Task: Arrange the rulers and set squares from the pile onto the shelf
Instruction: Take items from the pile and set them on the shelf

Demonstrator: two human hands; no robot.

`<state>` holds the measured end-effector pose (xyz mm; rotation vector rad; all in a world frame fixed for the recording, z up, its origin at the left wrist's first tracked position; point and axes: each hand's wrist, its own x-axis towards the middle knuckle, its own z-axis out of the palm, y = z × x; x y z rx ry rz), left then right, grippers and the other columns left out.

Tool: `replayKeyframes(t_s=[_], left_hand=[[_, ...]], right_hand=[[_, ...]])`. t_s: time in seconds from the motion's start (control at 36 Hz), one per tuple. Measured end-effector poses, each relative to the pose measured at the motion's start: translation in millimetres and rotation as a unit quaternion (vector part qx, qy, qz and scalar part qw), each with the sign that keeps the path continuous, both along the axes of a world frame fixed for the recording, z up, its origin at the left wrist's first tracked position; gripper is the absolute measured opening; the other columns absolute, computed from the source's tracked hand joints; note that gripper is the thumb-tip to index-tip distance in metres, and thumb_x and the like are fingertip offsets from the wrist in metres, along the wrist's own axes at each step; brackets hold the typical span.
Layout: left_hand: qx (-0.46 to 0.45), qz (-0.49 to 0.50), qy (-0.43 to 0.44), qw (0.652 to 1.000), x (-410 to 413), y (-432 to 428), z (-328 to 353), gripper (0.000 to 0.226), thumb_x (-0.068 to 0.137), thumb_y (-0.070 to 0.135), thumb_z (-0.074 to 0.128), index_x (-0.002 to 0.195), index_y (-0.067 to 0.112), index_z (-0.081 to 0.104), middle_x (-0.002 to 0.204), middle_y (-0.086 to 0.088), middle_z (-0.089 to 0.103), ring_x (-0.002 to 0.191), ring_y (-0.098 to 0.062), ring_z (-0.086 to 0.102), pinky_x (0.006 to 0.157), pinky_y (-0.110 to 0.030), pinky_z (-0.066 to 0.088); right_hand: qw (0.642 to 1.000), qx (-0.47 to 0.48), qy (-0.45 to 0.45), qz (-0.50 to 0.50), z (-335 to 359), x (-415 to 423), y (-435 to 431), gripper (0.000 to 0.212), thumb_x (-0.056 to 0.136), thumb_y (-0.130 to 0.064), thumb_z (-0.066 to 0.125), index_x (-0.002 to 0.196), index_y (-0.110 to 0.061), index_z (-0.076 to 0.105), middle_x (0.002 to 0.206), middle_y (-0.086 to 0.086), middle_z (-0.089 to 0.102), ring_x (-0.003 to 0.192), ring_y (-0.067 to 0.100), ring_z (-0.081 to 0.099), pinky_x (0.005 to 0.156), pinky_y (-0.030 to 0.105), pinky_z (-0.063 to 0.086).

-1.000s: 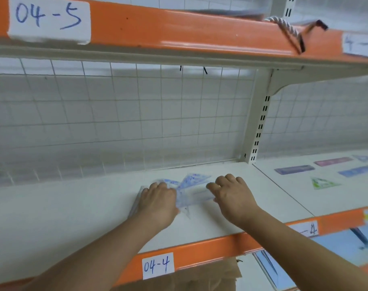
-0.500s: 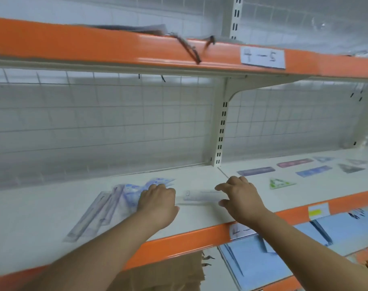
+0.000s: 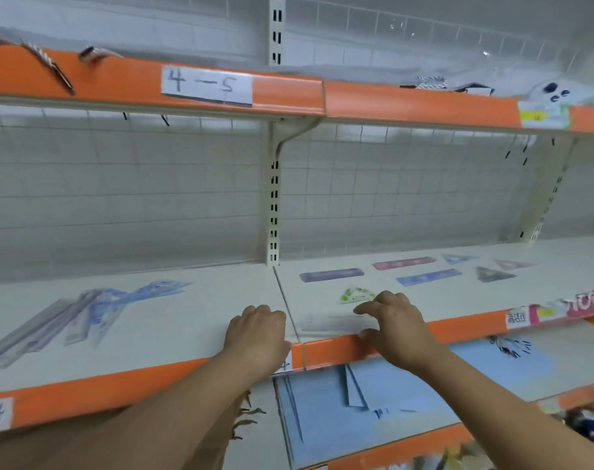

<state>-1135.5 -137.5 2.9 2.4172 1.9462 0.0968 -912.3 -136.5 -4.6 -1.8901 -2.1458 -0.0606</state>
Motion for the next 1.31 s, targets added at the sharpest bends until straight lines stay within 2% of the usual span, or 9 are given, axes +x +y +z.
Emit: replayKeyframes(t_s=[0.22,0.47,0.58,0.75,0.89,1.06,1.14,1.22,1.31], left_hand=[[-0.001,-0.011,0.022,1.0,44,17,1,0.036,0.095,0.037,0.048,0.124,0.017,0.054,0.123,-0.005,0.053,0.116,-0.024,0.046,0.092,-0.033,0.04],[0.009,-0.033,0.035,0.999,74,76,-3,0.036,0.098,0.038,0.045,0.128,0.019,0.051,0.128,-0.004,0.051,0.12,-0.024,0.045,0.095,-0.033,0.04],[0.022,-0.044,0.039,0.998,84,105,-4,0.031,0.097,0.028,0.047,0.126,0.019,0.052,0.133,-0.005,0.048,0.121,-0.024,0.044,0.095,-0.033,0.042],[0.039,-0.048,0.033,0.998,94,141,-11,0.028,0.094,0.013,0.048,0.12,0.02,0.057,0.121,-0.001,0.053,0.112,-0.019,0.049,0.085,-0.028,0.043],[0.031,-0.037,0.034,0.998,97,158,-20,0.026,0.096,0.014,0.047,0.119,0.019,0.058,0.119,-0.001,0.055,0.111,-0.019,0.05,0.082,-0.028,0.043],[0.019,0.016,0.037,0.999,91,170,-21,0.031,0.096,0.016,0.046,0.125,0.02,0.054,0.12,-0.003,0.053,0.115,-0.021,0.048,0.088,-0.03,0.043],[0.008,0.048,0.031,0.998,86,171,-21,0.032,0.096,0.015,0.045,0.126,0.02,0.053,0.12,-0.003,0.053,0.116,-0.021,0.047,0.087,-0.029,0.042],[0.001,0.084,0.03,0.996,81,173,-20,0.03,0.096,0.015,0.043,0.124,0.017,0.053,0.123,-0.004,0.052,0.119,-0.021,0.046,0.088,-0.03,0.043],[-0.01,0.111,0.034,0.993,80,173,-20,0.027,0.097,0.017,0.044,0.122,0.017,0.053,0.124,-0.003,0.052,0.119,-0.021,0.045,0.088,-0.029,0.043]], right_hand=[[1.0,-0.005,0.017,-0.007,-4,43,10,0.043,0.089,-0.028,0.057,0.132,-0.034,0.052,0.123,-0.002,0.051,0.116,0.021,0.042,0.095,0.03,0.037],[1.0,-0.004,-0.002,-0.029,-2,78,48,0.045,0.09,-0.027,0.056,0.133,-0.034,0.05,0.122,0.0,0.05,0.117,0.024,0.043,0.095,0.032,0.035],[0.999,0.002,-0.017,-0.044,0,89,72,0.043,0.09,-0.029,0.058,0.132,-0.036,0.05,0.122,-0.003,0.05,0.118,0.022,0.044,0.095,0.031,0.037],[0.998,0.001,-0.011,-0.062,-8,97,103,0.043,0.09,-0.028,0.056,0.131,-0.037,0.05,0.124,-0.003,0.05,0.119,0.023,0.044,0.094,0.032,0.037],[0.999,-0.021,-0.015,-0.04,-17,100,131,0.044,0.09,-0.027,0.055,0.133,-0.034,0.049,0.125,-0.002,0.05,0.121,0.023,0.043,0.095,0.033,0.036],[0.999,-0.034,0.008,0.02,-20,86,178,0.047,0.088,-0.023,0.055,0.133,-0.032,0.05,0.125,0.002,0.051,0.12,0.023,0.044,0.096,0.03,0.036],[0.997,-0.03,0.004,0.071,-22,75,199,0.043,0.084,-0.02,0.055,0.125,-0.032,0.057,0.116,0.001,0.054,0.113,0.024,0.048,0.087,0.028,0.039],[0.993,-0.026,-0.007,0.118,-23,66,214,0.028,0.083,-0.017,0.051,0.105,-0.029,0.063,0.102,0.0,0.053,0.102,0.024,0.048,0.078,0.029,0.039],[0.989,-0.026,-0.017,0.142,-24,60,228,0.014,0.082,-0.017,0.047,0.078,-0.03,0.05,0.088,-0.003,0.045,0.088,0.02,0.043,0.068,0.029,0.031]])
